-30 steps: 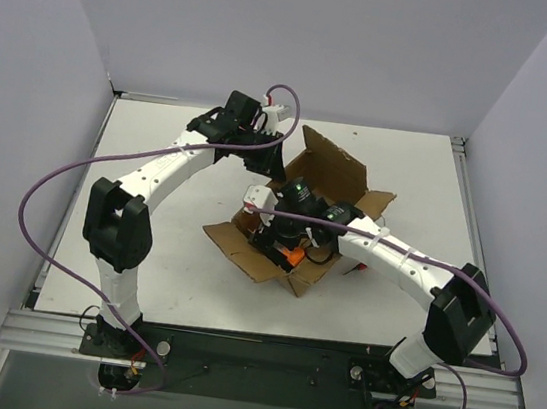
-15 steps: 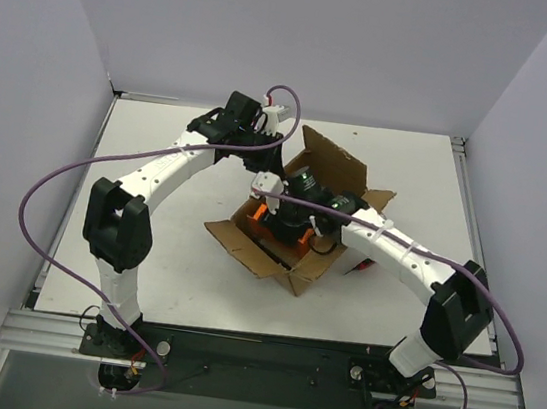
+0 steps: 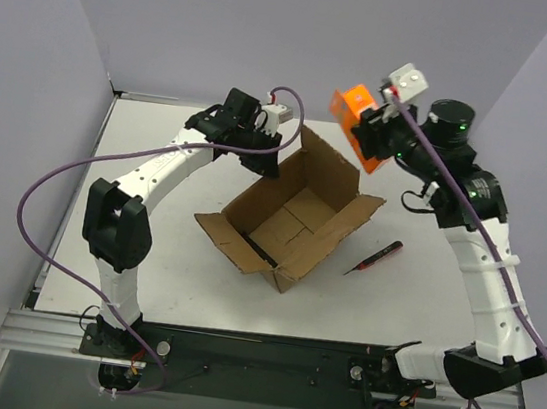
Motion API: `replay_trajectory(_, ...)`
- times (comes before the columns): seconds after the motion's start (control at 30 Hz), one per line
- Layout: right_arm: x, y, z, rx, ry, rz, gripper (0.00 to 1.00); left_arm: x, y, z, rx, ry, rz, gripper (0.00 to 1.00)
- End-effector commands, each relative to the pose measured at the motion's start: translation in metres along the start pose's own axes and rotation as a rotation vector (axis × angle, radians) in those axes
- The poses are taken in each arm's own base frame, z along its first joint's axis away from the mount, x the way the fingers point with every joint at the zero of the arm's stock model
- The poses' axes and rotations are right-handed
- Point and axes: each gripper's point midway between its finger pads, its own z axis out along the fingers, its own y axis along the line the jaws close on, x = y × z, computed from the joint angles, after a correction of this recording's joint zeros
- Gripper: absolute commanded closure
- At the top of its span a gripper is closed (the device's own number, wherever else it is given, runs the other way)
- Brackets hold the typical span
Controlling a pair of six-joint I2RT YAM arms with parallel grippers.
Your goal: Unpack the express box
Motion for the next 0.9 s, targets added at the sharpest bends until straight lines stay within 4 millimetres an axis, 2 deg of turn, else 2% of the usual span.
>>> replay_trajectory(0.0,-0.012,-0.072,-0.025,0.224,-0.084,0.040,0.78,-0.015,-0.016,-0.025,0.022,-0.037,0.083,1.00)
replay_trajectory(0.07,-0.003,-0.105,-0.035,0.328,-0.092,0.044,0.79,-0.019,-0.022,-0.027,0.043,-0.043,0.111,1.00)
replay_trajectory(0.1,0.015,-0.115,-0.032,0.361,-0.056,0.042,0.80,-0.020,-0.022,-0.027,0.050,-0.043,0.139,1.00)
replay_trajectory(0.13,0.023,-0.121,-0.032,0.375,-0.048,0.033,0.81,-0.021,-0.023,-0.028,0.053,-0.044,0.146,1.00)
replay_trajectory(0.2,0.053,-0.131,-0.029,0.389,0.035,-0.051,0.83,-0.022,-0.025,-0.028,0.065,-0.043,0.152,1.00)
replay_trajectory(0.23,0.088,-0.133,-0.022,0.414,0.115,-0.073,0.84,-0.020,-0.025,-0.028,0.068,-0.036,0.161,1.00)
replay_trajectory(0.3,0.128,-0.134,-0.018,0.421,0.216,-0.150,0.86,-0.023,-0.026,-0.029,0.069,-0.040,0.179,1.00)
replay_trajectory(0.33,0.170,-0.134,-0.014,0.420,0.310,-0.230,0.89,-0.023,-0.025,-0.029,0.069,-0.036,0.182,1.00)
replay_trajectory(0.37,0.189,-0.135,-0.012,0.427,0.347,-0.261,0.91,-0.023,-0.026,-0.029,0.073,-0.037,0.191,1.00)
replay_trajectory(0.43,0.213,-0.145,-0.009,0.452,0.375,-0.368,0.92,-0.025,-0.028,-0.031,0.080,-0.038,0.214,1.00)
replay_trajectory(0.47,0.249,-0.137,-0.005,0.426,0.442,-0.380,0.93,-0.026,-0.029,-0.033,0.080,-0.042,0.219,1.00)
replay_trajectory(0.5,0.266,-0.138,-0.006,0.444,0.481,-0.397,0.93,-0.028,-0.030,-0.035,0.081,-0.046,0.238,1.00)
replay_trajectory(0.53,0.270,-0.140,-0.003,0.470,0.475,-0.412,0.93,-0.027,-0.030,-0.036,0.082,-0.042,0.247,1.00)
replay_trajectory(0.57,0.290,-0.135,-0.005,0.481,0.526,-0.393,0.82,-0.028,-0.032,-0.038,0.081,-0.047,0.260,1.00)
replay_trajectory(0.6,0.294,-0.133,-0.004,0.486,0.536,-0.370,0.70,-0.029,-0.031,-0.039,0.079,-0.049,0.281,1.00)
replay_trajectory(0.63,0.308,-0.125,-0.008,0.457,0.596,-0.330,0.59,-0.031,-0.033,-0.042,0.079,-0.052,0.292,1.00)
replay_trajectory(0.67,0.300,-0.124,-0.004,0.487,0.579,-0.205,0.49,-0.032,-0.035,-0.043,0.080,-0.056,0.307,1.00)
replay_trajectory(0.7,0.301,-0.115,-0.003,0.460,0.580,-0.125,0.46,-0.032,-0.035,-0.044,0.081,-0.055,0.330,1.00)
replay_trajectory(0.73,0.310,-0.101,-0.010,0.418,0.620,-0.024,0.43,-0.031,-0.036,-0.045,0.082,-0.051,0.344,1.00)
replay_trajectory(0.77,0.304,-0.096,-0.012,0.407,0.597,0.048,0.37,-0.030,-0.038,-0.044,0.076,-0.045,0.361,1.00)
replay_trajectory(0.8,0.296,-0.077,-0.008,0.328,0.569,0.148,0.35,-0.030,-0.039,-0.043,0.072,-0.043,0.395,1.00)
replay_trajectory(0.87,0.282,-0.062,-0.007,0.270,0.530,0.219,0.30,-0.033,-0.047,-0.043,0.059,-0.039,0.445,1.00)
